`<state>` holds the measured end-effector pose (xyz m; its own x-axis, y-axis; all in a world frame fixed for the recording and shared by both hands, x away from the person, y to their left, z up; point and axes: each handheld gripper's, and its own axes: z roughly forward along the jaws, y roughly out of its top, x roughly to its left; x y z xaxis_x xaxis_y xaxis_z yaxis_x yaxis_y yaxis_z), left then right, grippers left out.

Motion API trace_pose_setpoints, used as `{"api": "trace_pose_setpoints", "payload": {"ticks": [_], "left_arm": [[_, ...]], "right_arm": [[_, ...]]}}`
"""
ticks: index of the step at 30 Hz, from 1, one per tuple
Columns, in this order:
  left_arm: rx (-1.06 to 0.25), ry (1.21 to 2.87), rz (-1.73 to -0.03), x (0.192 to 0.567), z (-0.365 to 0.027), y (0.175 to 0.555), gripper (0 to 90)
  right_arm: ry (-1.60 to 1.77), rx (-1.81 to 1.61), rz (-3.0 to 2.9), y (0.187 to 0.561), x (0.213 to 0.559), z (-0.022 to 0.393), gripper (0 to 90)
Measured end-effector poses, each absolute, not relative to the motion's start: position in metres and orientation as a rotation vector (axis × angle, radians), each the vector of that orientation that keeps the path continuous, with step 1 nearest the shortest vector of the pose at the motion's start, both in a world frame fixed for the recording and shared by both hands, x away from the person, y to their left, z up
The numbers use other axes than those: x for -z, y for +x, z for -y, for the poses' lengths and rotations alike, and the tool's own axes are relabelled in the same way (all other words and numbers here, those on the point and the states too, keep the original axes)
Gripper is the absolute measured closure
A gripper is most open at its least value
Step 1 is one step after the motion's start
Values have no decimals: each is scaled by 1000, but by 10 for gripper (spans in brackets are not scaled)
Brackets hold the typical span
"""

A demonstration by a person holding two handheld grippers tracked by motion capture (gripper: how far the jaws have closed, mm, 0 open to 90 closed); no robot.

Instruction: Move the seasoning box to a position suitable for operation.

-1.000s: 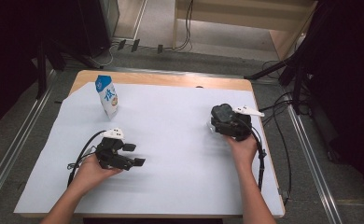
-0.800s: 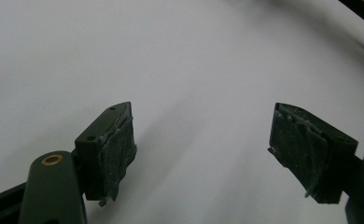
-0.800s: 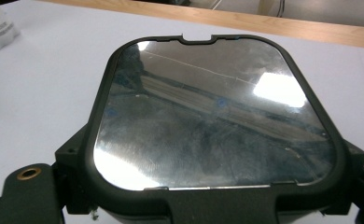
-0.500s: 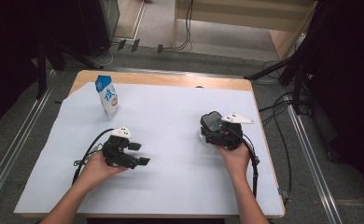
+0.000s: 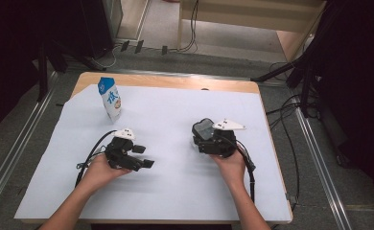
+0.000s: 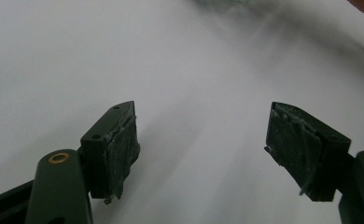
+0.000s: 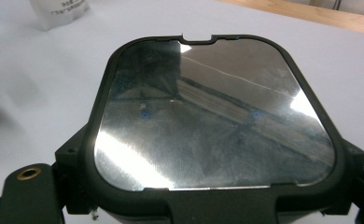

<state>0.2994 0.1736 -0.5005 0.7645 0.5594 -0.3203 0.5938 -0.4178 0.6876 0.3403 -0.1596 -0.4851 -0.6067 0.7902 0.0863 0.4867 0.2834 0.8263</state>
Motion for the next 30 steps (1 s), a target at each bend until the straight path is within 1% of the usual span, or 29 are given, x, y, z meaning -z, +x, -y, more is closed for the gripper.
{"api": "trace_pose_setpoints", "payload": {"ticks": [21,30], "left_arm": [[36,2105,-873,497,-180,297,257],[37,2103,-879,497,-181,296,257]], "right_arm": [[1052,-1279,-2316,332,493,117,162],[987,-1300,-2333,331,498,91,161]]}}
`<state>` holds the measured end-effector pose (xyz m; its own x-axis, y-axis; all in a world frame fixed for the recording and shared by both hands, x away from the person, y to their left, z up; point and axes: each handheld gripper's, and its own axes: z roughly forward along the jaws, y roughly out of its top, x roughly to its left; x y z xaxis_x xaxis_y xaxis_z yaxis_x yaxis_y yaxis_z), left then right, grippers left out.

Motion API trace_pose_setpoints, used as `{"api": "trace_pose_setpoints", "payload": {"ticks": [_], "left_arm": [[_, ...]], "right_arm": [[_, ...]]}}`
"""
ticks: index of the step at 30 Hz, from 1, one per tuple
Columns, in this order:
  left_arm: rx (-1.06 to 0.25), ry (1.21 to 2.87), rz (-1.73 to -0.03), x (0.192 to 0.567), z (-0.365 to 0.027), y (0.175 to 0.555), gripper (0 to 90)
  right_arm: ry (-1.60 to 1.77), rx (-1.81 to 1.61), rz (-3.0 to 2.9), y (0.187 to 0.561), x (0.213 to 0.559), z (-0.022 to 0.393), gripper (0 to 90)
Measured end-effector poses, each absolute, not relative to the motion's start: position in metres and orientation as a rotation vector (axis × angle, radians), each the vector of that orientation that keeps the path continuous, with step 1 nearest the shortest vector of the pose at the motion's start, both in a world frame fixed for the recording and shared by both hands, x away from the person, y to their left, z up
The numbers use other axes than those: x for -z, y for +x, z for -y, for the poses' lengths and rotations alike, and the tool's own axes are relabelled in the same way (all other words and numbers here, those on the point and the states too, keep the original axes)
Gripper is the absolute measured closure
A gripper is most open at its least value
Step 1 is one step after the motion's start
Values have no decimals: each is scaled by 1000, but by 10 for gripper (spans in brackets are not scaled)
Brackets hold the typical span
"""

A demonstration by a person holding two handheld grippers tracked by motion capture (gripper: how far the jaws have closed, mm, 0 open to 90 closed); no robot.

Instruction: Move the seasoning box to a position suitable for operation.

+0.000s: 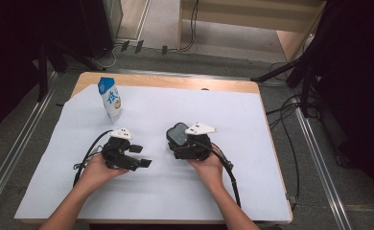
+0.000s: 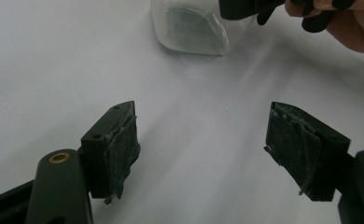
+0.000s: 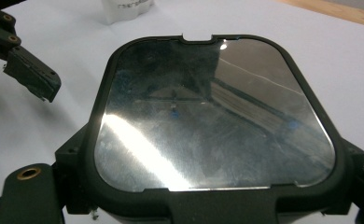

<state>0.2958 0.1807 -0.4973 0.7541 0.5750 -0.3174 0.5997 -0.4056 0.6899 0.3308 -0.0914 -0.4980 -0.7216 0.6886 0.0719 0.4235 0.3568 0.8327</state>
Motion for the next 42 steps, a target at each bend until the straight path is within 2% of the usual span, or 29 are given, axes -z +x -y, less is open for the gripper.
{"api": "trace_pose_setpoints", "payload": {"ticks": [5,19,34,39,42], "left_arm": [[34,2099,-884,497,-183,295,257],[45,2105,-886,498,-183,296,257],[43,2107,-890,499,-182,296,257],[25,2104,-870,497,-183,295,366],[-15,2098,-850,493,-181,294,476]], "right_arm": [[930,-1271,-2335,328,502,80,161],[970,-1290,-2357,329,503,81,141],[987,-1374,-2344,321,475,95,134],[978,-1402,-2341,315,462,104,139],[951,-1419,-2340,310,457,111,153]]}}
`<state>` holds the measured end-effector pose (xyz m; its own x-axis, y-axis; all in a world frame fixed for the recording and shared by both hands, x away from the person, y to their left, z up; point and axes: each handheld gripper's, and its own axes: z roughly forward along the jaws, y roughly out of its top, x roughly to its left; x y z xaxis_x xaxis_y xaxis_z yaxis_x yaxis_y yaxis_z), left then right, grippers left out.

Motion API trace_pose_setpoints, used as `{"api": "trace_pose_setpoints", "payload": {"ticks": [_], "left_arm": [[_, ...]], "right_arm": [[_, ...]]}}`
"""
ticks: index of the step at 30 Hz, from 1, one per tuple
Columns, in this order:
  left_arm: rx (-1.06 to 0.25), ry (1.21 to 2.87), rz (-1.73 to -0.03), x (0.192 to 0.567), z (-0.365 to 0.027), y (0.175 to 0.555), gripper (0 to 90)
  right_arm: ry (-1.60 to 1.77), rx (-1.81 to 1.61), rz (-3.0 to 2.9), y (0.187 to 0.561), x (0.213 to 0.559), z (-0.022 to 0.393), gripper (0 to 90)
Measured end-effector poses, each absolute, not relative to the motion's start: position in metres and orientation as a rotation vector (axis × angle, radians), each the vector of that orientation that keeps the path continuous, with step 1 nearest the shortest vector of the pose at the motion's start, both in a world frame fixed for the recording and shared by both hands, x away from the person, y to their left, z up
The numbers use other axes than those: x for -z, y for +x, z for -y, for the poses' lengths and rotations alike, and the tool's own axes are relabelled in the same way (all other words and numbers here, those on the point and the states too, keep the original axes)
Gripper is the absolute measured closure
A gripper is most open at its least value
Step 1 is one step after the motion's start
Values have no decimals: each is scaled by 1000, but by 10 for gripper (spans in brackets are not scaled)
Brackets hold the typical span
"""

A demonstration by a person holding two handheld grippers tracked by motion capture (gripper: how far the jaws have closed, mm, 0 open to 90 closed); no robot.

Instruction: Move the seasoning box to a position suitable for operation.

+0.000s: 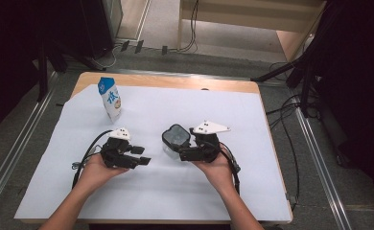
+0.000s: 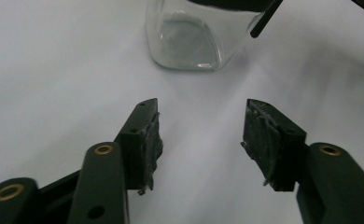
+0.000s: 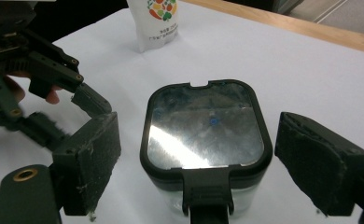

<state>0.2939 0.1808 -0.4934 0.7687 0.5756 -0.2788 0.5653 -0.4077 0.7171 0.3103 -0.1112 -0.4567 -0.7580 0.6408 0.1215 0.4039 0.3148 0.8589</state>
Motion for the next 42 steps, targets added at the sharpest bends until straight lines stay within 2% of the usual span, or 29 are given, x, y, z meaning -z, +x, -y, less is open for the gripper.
{"api": "trace_pose_setpoints", "payload": {"ticks": [3,5,11,14,18,24,29,31,42], "left_arm": [[-60,2093,-824,490,-178,295,585],[-32,2073,-837,489,-177,296,654],[17,2046,-844,488,-177,310,847],[40,2060,-831,489,-174,319,900],[35,2074,-820,491,-169,332,900],[37,2089,-807,492,-166,354,900],[71,2063,-807,493,-163,367,900],[65,2087,-797,496,-160,367,900],[60,2072,-791,500,-155,369,900]], "right_arm": [[935,-1405,-2332,305,454,117,173],[939,-1405,-2331,302,454,121,188],[965,-1415,-2326,294,457,133,292],[991,-1407,-2320,288,459,141,361],[1024,-1416,-2324,283,464,150,508],[1064,-1436,-2347,281,471,159,671],[1048,-1420,-2370,279,477,159,872],[1053,-1414,-2392,280,481,157,900],[1014,-1430,-2486,278,492,138,900]]}}
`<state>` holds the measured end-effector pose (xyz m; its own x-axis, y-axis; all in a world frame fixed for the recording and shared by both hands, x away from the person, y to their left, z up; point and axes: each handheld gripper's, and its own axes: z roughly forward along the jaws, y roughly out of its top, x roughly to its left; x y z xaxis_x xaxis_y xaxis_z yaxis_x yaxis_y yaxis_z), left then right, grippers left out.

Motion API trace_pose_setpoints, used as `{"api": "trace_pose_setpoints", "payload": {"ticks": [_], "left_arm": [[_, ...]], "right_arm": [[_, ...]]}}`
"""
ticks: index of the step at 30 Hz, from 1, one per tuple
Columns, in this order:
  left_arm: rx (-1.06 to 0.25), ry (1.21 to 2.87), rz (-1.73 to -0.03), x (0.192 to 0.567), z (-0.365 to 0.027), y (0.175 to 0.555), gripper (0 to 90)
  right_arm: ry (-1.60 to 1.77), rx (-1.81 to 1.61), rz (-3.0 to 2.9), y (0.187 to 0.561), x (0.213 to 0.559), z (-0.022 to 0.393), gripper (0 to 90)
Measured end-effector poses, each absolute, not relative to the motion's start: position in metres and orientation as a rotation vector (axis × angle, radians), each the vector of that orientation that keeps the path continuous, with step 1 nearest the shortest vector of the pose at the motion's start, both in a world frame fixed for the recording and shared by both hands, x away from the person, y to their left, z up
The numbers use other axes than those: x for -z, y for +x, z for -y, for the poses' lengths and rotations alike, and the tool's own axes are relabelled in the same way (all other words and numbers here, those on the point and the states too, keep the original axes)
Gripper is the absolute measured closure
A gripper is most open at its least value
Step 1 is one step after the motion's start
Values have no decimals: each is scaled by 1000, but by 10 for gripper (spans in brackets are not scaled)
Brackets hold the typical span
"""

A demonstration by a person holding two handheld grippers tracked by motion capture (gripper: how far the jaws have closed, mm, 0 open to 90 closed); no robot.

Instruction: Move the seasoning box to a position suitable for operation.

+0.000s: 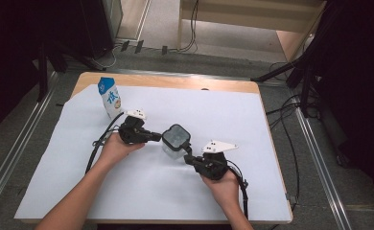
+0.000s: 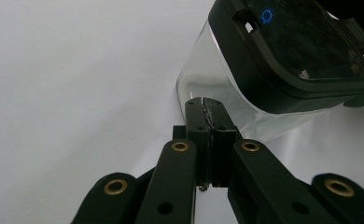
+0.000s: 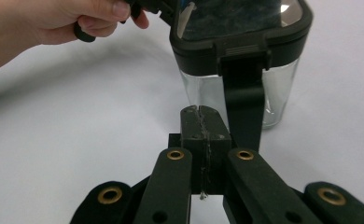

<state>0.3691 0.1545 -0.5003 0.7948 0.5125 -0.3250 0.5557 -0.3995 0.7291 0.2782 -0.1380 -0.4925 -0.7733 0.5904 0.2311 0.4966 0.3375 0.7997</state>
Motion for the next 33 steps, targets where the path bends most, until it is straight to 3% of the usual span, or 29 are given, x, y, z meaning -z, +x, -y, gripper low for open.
{"api": "trace_pose_setpoints", "payload": {"ticks": [33], "left_arm": [[89,2103,-756,498,-142,357,895]], "right_arm": [[1095,-1393,-2482,297,499,151,900]]}}
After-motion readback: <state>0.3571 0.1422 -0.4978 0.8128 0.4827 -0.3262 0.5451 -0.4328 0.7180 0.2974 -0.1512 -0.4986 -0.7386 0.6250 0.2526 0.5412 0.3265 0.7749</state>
